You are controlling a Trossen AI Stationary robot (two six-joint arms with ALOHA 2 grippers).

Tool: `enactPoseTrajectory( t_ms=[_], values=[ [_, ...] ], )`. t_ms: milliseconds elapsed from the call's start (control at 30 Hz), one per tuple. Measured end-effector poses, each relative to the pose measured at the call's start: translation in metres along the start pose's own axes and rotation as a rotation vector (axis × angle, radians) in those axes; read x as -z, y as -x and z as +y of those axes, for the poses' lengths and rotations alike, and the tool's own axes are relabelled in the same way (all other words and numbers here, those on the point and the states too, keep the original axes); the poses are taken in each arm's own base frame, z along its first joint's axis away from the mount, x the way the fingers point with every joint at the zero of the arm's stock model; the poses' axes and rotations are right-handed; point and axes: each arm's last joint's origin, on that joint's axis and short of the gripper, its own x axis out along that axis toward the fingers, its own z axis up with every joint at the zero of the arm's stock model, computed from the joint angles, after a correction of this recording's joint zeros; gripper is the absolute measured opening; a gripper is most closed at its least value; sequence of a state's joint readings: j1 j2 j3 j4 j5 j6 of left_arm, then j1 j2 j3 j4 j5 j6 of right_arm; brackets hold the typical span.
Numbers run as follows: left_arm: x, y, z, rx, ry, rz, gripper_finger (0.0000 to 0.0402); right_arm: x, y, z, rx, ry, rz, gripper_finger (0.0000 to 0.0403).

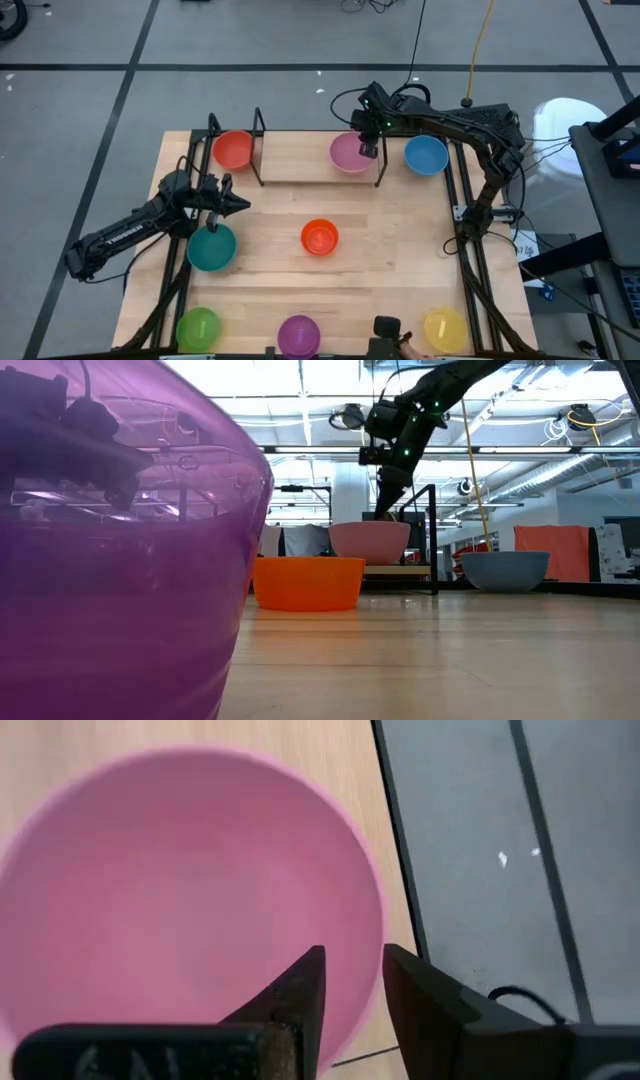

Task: Place and stack bowls onto a shelf
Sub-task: Stack the dark green bowl on top of the pink bowl on the shelf

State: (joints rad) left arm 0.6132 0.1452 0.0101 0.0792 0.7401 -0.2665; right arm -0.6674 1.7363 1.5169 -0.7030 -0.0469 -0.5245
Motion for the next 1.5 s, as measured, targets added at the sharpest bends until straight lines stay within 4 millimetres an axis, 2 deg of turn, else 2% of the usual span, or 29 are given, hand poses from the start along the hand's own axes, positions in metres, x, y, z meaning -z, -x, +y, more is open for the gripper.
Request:
enactPoseTrajectory(
  t_ms=[267, 467, 767, 900, 1033, 1233, 1367, 1500],
  values=[
    [0.0, 0.0, 0.0, 0.0, 0.0, 0.0, 0.0033, -0.026, 0.045, 0.025, 0.048, 0.098, -0.207, 0.0098],
    [0.0, 0.0, 0.0, 0.0, 0.0, 0.0, 0.0033, -0.032, 0.084, 0.055, 0.021, 0.166, -0.282, 0.0098],
    [-0.006, 0.0, 0.001, -0.071, 0.004, -0.063, 0.0033, -0.022, 0.144, 0.095, -0.04, 0.269, -0.359, 0.0098],
    [-0.01, 0.002, 0.0, -0.109, 0.138, -0.038, 0.0033, -0.012, 0.167, 0.102, -0.048, 0.296, -0.386, 0.0098],
    [-0.026, 0.006, -0.008, -0.166, 0.204, 0.019, 0.0033, -0.004, 0.185, 0.103, -0.032, 0.308, -0.427, 0.0098],
    [-0.056, 0.017, -0.02, -0.398, 0.2, 0.185, 0.0033, 0.007, 0.19, 0.099, 0.007, 0.361, -0.431, 0.0098],
    [-0.068, 0.019, -0.023, -0.497, 0.236, 0.335, 0.0033, 0.014, 0.18, 0.098, 0.007, 0.361, -0.396, 0.0098],
    [-0.08, 0.013, -0.02, -0.519, 0.366, 0.337, 0.0033, 0.022, 0.167, 0.098, -0.004, 0.351, -0.35, 0.0098]
  ],
)
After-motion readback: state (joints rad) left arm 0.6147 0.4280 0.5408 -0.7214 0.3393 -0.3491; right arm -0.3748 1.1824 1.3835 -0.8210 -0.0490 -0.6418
